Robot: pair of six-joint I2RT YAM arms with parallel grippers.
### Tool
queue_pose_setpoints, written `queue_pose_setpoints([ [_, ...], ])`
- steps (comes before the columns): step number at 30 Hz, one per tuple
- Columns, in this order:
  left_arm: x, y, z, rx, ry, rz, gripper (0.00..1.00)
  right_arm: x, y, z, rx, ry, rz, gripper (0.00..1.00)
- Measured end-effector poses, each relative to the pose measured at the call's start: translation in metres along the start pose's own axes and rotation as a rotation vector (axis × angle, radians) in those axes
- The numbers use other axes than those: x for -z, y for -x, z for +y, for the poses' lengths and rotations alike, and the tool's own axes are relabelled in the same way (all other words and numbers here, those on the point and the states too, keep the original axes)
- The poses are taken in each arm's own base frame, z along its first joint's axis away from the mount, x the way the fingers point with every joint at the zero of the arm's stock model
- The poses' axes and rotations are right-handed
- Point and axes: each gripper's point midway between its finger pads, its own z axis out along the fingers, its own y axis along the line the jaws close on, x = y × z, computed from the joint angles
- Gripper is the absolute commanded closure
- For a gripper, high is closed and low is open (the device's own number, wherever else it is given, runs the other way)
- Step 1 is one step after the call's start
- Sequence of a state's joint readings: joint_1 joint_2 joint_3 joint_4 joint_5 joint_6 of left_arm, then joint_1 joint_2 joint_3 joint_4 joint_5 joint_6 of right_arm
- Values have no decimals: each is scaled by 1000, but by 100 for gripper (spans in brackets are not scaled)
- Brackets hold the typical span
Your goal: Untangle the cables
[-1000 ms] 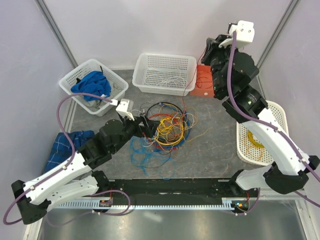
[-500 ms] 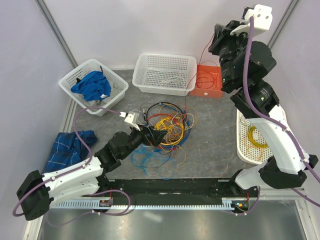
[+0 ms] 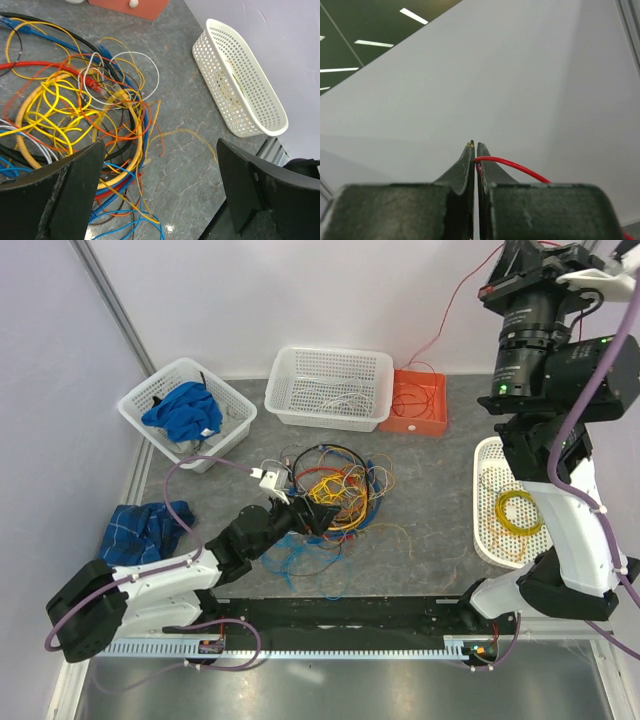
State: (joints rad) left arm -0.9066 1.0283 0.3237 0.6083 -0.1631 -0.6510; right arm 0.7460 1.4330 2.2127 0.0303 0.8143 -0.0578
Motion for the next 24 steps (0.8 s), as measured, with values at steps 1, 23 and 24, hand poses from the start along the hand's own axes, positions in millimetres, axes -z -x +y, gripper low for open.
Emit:
queue_pose_setpoints([
  [1, -1, -2, 0, 4, -5, 6, 1, -1, 8, 0, -17, 0, -17, 100],
  [23, 25, -14, -10, 135, -47, 66, 0, -39, -64, -27, 175, -123, 11, 100],
  [24, 31, -12, -11, 145, -53, 62, 0, -43, -73, -30, 189, -131, 22, 100],
])
